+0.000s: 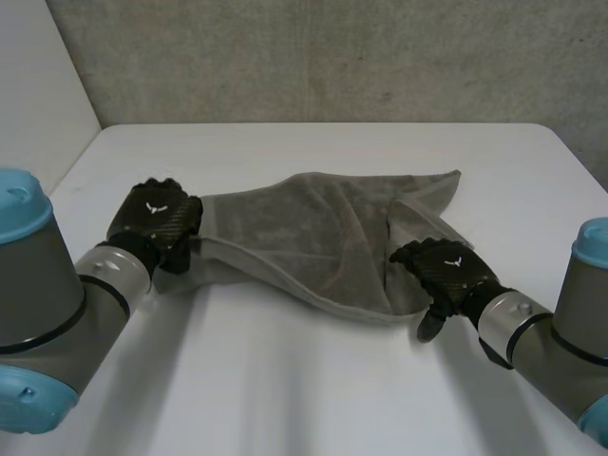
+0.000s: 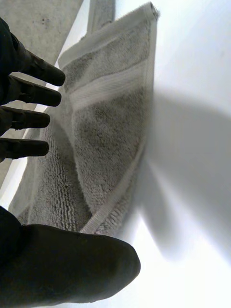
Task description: Fold the towel.
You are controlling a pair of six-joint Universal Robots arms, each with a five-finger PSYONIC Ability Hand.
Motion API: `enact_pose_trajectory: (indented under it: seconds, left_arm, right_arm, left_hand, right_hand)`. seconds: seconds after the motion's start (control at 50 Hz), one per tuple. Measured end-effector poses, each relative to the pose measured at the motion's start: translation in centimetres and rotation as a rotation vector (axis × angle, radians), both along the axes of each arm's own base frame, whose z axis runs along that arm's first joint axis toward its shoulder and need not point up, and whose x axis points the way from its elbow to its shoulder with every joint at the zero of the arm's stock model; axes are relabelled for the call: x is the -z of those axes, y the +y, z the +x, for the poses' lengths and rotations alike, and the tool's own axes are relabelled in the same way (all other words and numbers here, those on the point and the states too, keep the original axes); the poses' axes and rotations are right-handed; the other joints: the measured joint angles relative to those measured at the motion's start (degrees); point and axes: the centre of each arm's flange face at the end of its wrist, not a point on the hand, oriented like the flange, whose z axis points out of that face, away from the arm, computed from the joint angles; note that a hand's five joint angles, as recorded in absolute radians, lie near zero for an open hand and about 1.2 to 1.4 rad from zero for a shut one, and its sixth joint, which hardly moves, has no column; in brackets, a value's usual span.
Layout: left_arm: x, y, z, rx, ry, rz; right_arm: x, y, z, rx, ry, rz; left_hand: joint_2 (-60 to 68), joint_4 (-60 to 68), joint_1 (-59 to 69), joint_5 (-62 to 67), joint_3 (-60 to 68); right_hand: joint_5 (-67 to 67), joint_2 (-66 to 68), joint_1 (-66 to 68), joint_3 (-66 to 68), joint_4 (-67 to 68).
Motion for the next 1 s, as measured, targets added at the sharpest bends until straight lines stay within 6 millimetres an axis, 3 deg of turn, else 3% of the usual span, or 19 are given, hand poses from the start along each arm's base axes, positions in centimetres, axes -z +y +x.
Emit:
enact_pose_trajectory:
  seconds: [0.12, 0.28, 0.44, 0.68, 0.86, 1.0]
  left_arm:
    - [-1.2, 0.1, 0.0, -0.003, 0.021, -0.007]
    - [-2.8, 0.8, 0.3, -0.024, 0.113, 0.041]
    - [-4.3, 1.2, 1.0, -0.049, 0.174, 0.066]
    - [-5.4, -1.5, 3.6, -0.154, 0.188, 0.023]
    - [-5.2, -3.7, 5.5, -0.230, 0.190, 0.019]
    - [-4.6, -4.5, 5.9, -0.249, 0.186, 0.033]
  right_arm:
    - [0.6, -0.1, 0.2, 0.027, -0.067, 0.027]
    - [2.0, -1.8, 1.1, 0.072, -0.169, 0.061]
    - [3.5, -3.2, 3.4, 0.090, -0.164, 0.050]
    - [4.0, -4.0, 3.7, 0.108, -0.142, 0.036]
    - [3.9, -3.7, 3.2, 0.084, -0.094, 0.013]
    - [3.8, -3.5, 3.1, 0.062, -0.058, -0.010]
  left_hand:
    - [0.0, 0.0, 0.0, 0.0, 0.0]
    - [0.0, 0.0, 0.0, 0.0, 0.0]
    - [0.0, 0.0, 0.0, 0.0, 0.0]
    - [0.0, 0.0, 0.0, 0.0, 0.0]
    - [0.0, 0.0, 0.0, 0.0, 0.0]
    - [0.0, 0.0, 0.0, 0.0, 0.0]
  right_hand:
    - [7.8, 7.3, 6.6, 0.0, 0.0]
    - [11.2, 10.7, 9.7, 0.0, 0.0]
    - [12.1, 11.5, 10.8, 0.0, 0.0]
    - [13.0, 13.2, 13.0, 0.0, 0.0]
    - [17.3, 17.8, 17.4, 0.0, 0.0]
    - [22.5, 23.1, 22.8, 0.0, 0.0]
